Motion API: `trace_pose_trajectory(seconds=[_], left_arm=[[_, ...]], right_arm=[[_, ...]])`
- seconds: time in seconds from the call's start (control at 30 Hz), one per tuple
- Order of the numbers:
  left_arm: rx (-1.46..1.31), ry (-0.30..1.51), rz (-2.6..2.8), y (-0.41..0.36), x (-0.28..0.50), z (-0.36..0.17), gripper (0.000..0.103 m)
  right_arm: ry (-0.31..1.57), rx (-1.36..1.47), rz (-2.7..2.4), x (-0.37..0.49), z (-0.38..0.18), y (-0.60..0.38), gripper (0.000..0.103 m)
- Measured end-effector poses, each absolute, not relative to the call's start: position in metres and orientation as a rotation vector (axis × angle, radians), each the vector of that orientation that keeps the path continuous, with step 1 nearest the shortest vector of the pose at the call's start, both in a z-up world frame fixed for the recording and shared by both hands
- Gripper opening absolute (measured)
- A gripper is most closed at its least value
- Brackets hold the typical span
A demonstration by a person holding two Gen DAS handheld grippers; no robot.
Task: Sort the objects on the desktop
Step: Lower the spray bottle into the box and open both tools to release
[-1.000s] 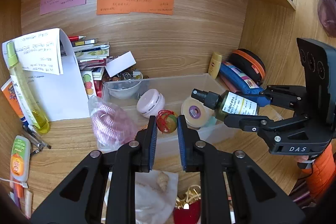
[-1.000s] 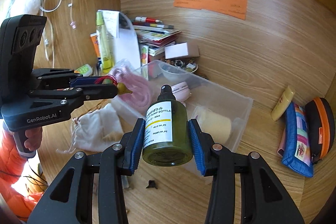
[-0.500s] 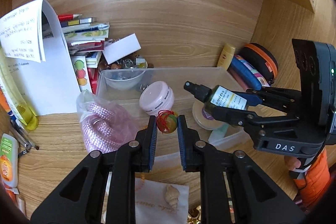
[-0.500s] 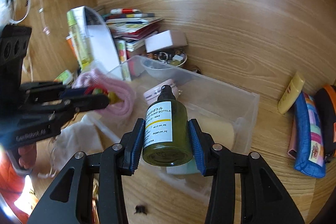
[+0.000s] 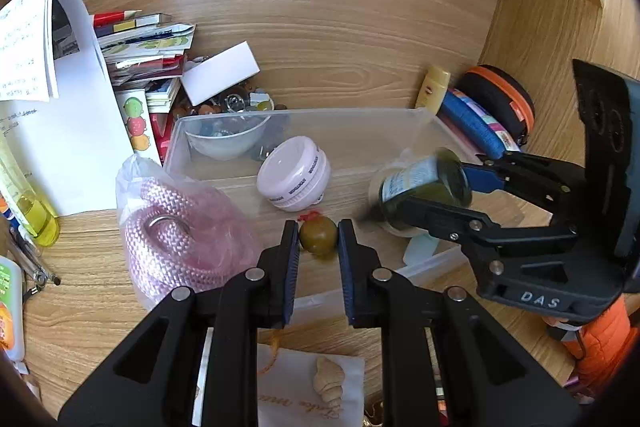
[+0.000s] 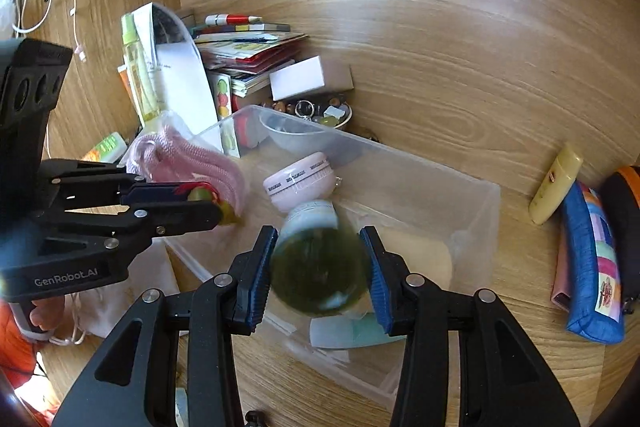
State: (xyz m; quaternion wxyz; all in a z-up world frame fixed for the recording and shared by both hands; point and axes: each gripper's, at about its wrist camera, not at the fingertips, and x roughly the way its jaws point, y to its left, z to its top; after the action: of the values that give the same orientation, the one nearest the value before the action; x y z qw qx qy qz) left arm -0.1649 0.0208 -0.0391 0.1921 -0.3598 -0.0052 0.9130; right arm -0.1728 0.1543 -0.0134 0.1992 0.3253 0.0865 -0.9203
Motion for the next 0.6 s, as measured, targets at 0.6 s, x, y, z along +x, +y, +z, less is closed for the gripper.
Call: trace_pose_trajectory(seconds=[0.6], left_arm=[[-0.944, 0.070, 2.622, 0.026, -0.152, -0.038, 0.045]], right_arm=[[0.311, 0.859, -2.610, -0.166, -0.016, 0.146, 0.054]])
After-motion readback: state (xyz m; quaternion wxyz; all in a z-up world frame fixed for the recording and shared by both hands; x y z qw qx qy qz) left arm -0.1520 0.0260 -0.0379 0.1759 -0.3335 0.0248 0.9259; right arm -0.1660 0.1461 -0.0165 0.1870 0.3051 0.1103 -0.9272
